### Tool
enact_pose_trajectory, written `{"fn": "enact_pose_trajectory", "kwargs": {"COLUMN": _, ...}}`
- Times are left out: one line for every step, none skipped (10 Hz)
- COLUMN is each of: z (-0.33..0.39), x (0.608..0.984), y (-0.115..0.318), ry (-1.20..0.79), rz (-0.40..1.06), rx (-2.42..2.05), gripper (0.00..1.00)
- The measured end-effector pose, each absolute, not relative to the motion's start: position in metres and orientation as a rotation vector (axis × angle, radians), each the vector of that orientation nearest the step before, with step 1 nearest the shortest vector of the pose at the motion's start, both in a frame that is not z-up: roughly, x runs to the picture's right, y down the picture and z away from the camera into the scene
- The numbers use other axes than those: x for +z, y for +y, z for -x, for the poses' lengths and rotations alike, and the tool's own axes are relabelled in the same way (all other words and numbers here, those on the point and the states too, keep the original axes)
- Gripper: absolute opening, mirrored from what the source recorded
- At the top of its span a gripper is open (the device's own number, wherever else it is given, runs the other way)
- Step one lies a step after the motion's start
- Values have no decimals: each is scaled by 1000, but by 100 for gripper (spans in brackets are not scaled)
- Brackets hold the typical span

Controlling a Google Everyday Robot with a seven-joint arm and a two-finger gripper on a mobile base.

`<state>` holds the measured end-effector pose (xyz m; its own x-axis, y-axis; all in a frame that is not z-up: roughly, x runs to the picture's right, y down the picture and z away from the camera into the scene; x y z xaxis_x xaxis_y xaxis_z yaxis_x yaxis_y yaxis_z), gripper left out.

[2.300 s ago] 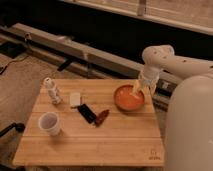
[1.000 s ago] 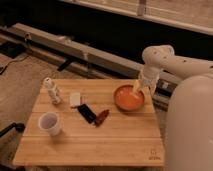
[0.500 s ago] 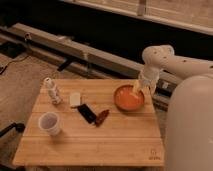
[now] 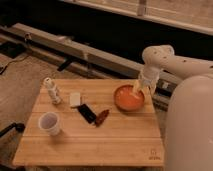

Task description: Pick up the ceramic bowl

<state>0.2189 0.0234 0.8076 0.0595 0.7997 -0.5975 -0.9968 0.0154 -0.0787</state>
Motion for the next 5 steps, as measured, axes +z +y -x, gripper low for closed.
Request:
{"fn": "enact_pose_trajectory", "kwargs": {"z": -220, "x": 808, "y": 23, "ry": 449, "rz": 558, "rx": 1472, "gripper": 67}}
{"fn": "enact_pose_trajectory", "kwargs": {"z": -222, "x": 813, "y": 22, "ry": 459, "rz": 573, "rx": 1464, "gripper": 67}}
{"fn": "enact_pose_trajectory", "kwargs": {"z": -225, "x": 824, "y": 20, "ry": 461, "rz": 585, "rx": 1459, "gripper": 67}}
{"fn": "enact_pose_trajectory", "kwargs": {"z": -229, "x": 845, "y": 21, "ry": 463, "rz": 605, "rx": 1456, "gripper": 67}}
{"fn": "enact_pose_trajectory", "kwargs": {"z": -234, "x": 865, "y": 24, "ry": 462, "rz": 622, "rx": 1460, "gripper": 67}}
